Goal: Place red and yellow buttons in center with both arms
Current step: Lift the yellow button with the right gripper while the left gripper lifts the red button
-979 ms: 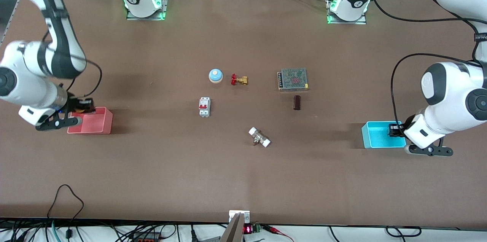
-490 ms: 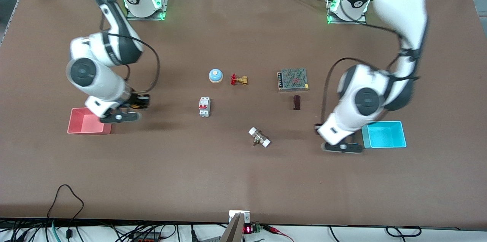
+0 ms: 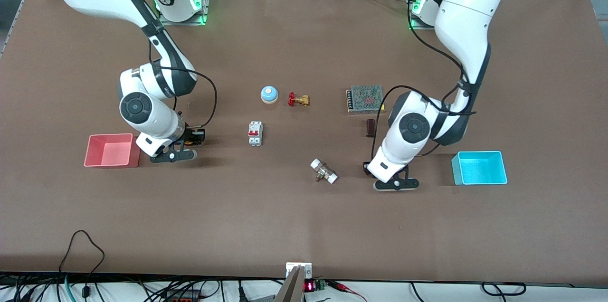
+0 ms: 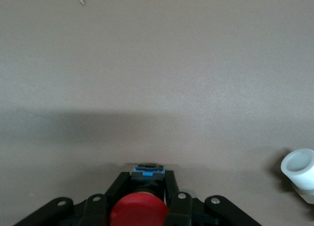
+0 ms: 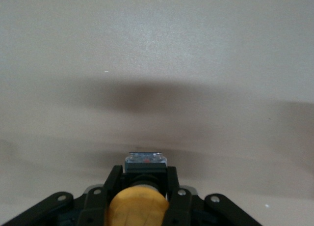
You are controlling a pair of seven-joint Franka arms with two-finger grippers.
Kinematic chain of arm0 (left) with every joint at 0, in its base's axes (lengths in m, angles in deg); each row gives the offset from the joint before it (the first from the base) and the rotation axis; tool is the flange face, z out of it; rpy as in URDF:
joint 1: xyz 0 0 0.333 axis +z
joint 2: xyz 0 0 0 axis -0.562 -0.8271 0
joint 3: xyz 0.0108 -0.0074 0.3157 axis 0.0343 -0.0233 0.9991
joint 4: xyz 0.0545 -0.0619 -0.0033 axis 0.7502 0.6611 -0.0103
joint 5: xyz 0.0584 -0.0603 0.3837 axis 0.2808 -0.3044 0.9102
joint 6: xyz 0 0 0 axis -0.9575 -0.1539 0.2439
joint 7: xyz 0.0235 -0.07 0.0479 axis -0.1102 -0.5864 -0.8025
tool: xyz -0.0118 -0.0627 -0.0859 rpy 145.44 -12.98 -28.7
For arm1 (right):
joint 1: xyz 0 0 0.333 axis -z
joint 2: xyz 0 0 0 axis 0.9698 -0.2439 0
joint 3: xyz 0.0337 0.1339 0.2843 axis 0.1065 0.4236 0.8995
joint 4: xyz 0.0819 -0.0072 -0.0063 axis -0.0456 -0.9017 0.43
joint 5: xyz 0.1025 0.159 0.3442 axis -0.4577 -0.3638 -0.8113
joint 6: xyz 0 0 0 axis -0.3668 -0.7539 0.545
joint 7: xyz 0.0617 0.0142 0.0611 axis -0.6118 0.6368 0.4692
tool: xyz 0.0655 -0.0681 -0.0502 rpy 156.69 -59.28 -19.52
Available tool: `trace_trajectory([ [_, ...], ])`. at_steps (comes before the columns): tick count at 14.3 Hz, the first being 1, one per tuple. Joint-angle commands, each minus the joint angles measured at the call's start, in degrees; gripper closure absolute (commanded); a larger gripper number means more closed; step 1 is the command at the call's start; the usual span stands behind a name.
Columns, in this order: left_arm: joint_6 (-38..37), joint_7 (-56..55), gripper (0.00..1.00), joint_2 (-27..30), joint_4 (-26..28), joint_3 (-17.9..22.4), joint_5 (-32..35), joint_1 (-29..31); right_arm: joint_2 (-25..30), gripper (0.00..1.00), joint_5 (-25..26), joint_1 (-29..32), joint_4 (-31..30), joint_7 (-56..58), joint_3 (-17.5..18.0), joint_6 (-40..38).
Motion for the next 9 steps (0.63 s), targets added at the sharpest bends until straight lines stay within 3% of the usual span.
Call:
trace_trajectory([
  [1,0.32,-0.81,0.0,-0.06,-0.5,0.8,-0.02,-0.58,-1.47,0.93,0.81,-0.55,0.4,-0.93,-0.32,1.7],
  [3,0.14,-0.72,0.0,0.29,-0.67,0.8,-0.02,-0.49,-1.74,0.92,0.9,-0.55,0.4,-1.72,-0.32,1.88],
  [5,-0.99,-0.63,0.0,1.95,-0.67,0.8,-0.02,-0.4,-2.0,0.84,0.9,-0.46,0.4,-1.9,-0.32,1.88],
  [9,-13.97,0.33,0.0,9.41,-1.55,0.98,0.68,0.3,-2.09,0.44,0.9,-0.37,0.4,-1.9,-0.41,2.23],
])
